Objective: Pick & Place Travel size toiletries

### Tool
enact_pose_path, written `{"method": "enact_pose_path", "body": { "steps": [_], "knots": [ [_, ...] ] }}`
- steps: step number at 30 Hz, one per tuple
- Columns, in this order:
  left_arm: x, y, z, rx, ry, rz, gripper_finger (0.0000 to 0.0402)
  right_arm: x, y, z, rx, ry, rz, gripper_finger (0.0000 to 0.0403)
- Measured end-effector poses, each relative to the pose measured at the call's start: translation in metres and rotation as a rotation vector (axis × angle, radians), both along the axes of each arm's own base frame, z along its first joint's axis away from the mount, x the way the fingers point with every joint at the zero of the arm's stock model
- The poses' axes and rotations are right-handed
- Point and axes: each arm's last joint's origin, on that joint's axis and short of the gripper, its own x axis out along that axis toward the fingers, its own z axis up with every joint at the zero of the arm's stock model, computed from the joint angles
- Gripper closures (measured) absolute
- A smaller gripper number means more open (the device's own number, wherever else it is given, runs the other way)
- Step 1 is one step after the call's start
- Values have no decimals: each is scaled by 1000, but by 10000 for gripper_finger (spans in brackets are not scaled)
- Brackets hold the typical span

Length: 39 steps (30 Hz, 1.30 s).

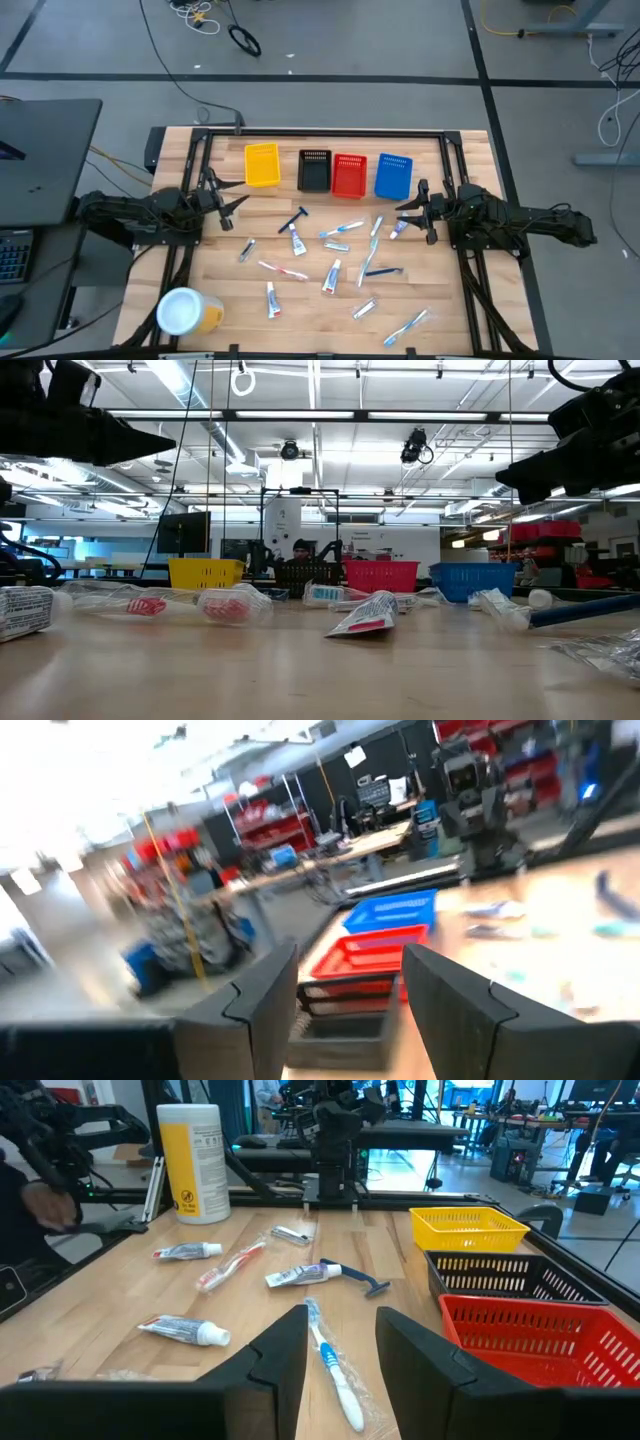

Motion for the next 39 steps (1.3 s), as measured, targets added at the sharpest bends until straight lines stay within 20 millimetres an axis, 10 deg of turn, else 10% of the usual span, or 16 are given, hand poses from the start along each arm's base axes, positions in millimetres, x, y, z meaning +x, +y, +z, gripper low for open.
{"method": "enact_pose_path", "body": {
  "steps": [13, 39],
  "knots": [
    [0, 0, 0, 381, 159, 47, 213, 0, 0, 0, 0, 0, 0, 272],
    [0, 0, 0, 386, 160, 49, 213, 0, 0, 0, 0, 1, 0, 272]
  ]
}}
